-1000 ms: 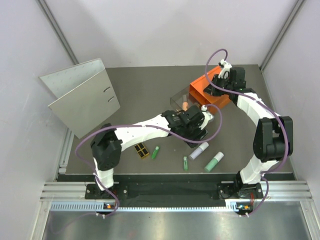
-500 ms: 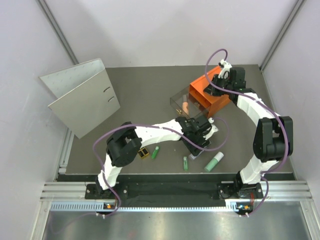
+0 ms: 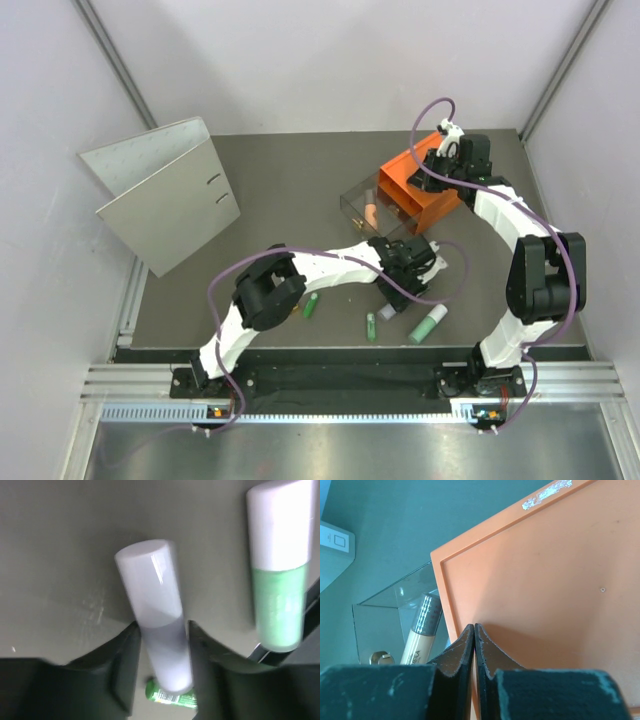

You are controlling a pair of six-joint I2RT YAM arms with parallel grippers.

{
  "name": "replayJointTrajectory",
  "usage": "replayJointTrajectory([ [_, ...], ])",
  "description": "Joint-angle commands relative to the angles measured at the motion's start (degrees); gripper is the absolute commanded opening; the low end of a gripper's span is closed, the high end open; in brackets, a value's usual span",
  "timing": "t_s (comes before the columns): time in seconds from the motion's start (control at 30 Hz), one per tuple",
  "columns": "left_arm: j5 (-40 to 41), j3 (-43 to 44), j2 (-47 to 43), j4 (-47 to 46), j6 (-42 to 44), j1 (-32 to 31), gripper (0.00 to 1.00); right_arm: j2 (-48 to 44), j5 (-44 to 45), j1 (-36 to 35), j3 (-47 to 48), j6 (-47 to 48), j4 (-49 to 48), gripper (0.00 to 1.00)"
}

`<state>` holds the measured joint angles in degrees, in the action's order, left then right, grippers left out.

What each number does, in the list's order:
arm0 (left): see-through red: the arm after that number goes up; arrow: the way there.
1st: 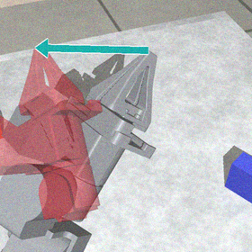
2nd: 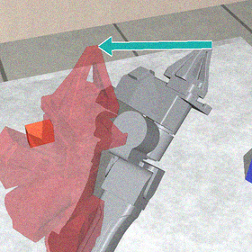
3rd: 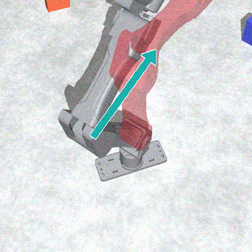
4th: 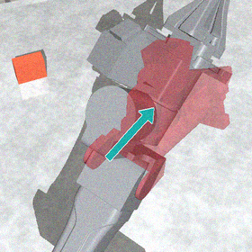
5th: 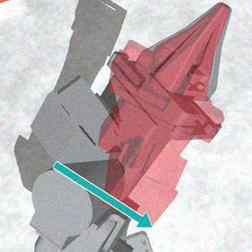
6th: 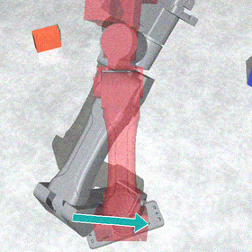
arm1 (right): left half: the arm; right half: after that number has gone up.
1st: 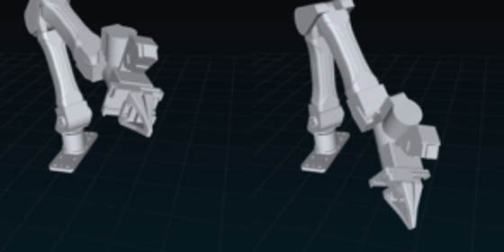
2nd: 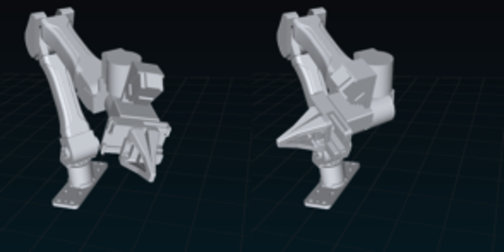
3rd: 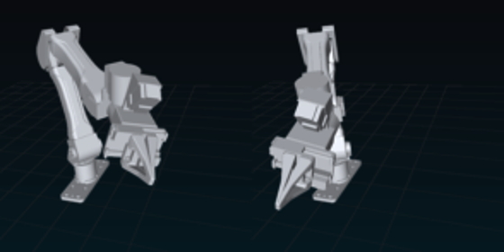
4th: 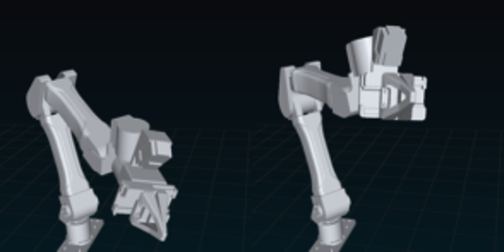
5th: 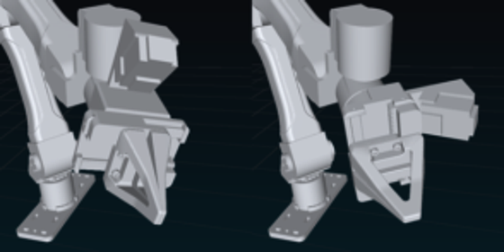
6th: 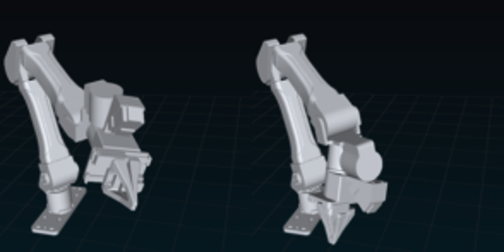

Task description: Organize the makeup

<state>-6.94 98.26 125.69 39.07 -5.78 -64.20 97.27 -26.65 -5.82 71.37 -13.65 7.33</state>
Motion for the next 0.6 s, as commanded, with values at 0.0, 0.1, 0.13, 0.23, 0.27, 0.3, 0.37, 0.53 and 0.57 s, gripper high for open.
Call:
replayJointTrajectory([
  [0.0, 0.35, 3.60, 2.54, 1.09, -0.37, -0.31, 0.37, 4.85, 4.68, 0.29, -2.91, 2.66, 14.99, 0.04],
  [0.1, 1.22, 3.78, 1.67, 1.36, -0.55, -0.39, 0.00, 4.77, 4.59, 0.29, -2.82, 2.75, 15.08, 0.04],
  [0.13, 1.40, 3.26, 0.80, 0.49, -0.55, -0.39, 0.00, 4.94, 4.59, 0.29, -2.91, 2.75, 14.99, 0.04],
  [0.23, 3.68, 1.32, -3.07, -1.27, -0.29, -0.31, 0.00, 5.03, 4.42, 0.29, -2.99, 2.75, 14.90, 0.04],
  [0.27, 4.73, 1.15, -3.95, -1.02, -0.20, -0.39, 0.00, 5.12, 4.42, 0.37, -2.99, 2.75, 14.73, 0.04],
  [0.3, 5.26, 1.32, -5.53, -0.84, -0.11, -0.31, 0.00, 5.12, 4.24, 0.38, -3.08, 2.58, 14.64, 0.04],
  [0.37, 6.14, 1.58, -7.20, -0.05, 0.16, -0.39, 0.00, 5.21, 4.15, 0.29, -3.08, 2.58, 14.47, 0.04],
  [0.53, 12.20, 5.71, -12.22, 4.25, -1.94, 0.13, 0.00, 5.21, 4.07, 0.29, -3.08, 2.40, 14.38, 0.04],
  [0.57, 12.56, 7.20, -13.00, 4.61, -2.21, 0.31, 0.00, 5.03, 4.15, 0.29, -3.08, 2.40, 14.20, 0.04],
])
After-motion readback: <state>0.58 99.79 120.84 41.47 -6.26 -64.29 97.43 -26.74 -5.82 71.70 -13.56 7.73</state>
